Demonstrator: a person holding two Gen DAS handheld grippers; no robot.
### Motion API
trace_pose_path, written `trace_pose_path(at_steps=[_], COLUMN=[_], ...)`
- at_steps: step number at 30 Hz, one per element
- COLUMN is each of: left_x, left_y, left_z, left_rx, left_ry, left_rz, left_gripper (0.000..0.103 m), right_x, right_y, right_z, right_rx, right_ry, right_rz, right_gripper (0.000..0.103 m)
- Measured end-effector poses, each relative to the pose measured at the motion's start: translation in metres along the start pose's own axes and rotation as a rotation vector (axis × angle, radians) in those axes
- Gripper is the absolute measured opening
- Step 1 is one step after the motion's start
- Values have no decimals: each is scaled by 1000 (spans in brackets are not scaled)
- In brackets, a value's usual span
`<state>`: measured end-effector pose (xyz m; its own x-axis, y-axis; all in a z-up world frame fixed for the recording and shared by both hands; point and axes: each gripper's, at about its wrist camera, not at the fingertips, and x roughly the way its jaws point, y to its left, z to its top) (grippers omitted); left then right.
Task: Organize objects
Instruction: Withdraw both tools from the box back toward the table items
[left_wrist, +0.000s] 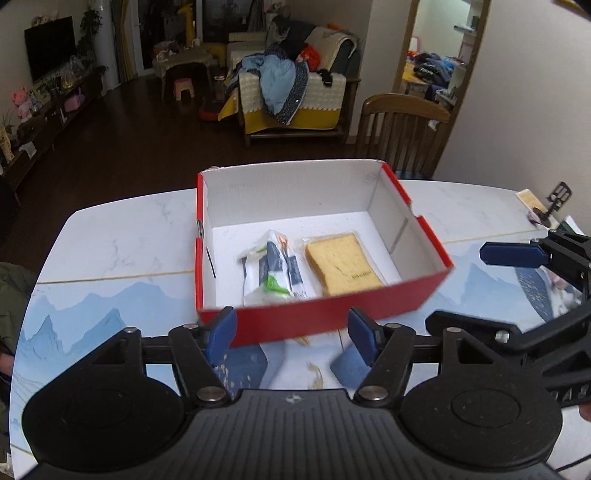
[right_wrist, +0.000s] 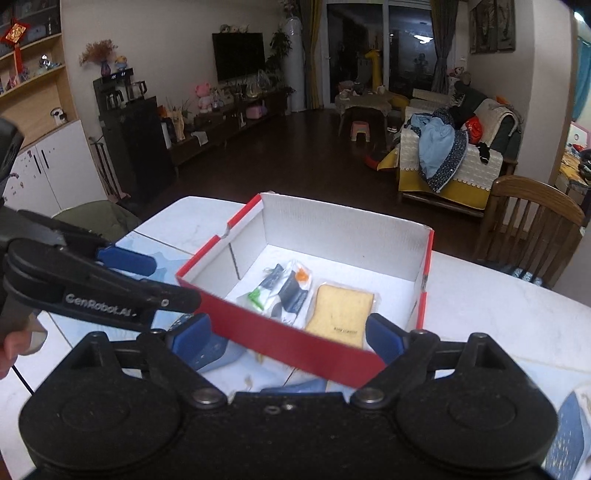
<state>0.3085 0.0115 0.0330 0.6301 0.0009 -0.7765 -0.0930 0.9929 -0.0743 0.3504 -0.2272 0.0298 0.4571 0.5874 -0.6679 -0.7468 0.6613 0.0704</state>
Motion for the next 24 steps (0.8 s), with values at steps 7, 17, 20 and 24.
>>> trace_pose_path(at_steps=[7,17,20,24], left_x=[-42,-76,-81,-85], left_y=[-1,10,16,25], left_z=[-38,-86,-102,-124], left_rx=[36,21,17,7], left_ry=[-53,-72,-68,-52], left_rz=[-23,-61,-59,-63], left_gripper=[71,83,86,94], right_x=[-32,-61,-65,-66], right_y=[24,48,49,52], right_z=[-25,-67,-80,-99], right_rx=[33,58,76,93], right_ry=[-25,-26,-11,14], right_rz=[-2,-23,-42,-59], right_gripper=[97,102,102,103])
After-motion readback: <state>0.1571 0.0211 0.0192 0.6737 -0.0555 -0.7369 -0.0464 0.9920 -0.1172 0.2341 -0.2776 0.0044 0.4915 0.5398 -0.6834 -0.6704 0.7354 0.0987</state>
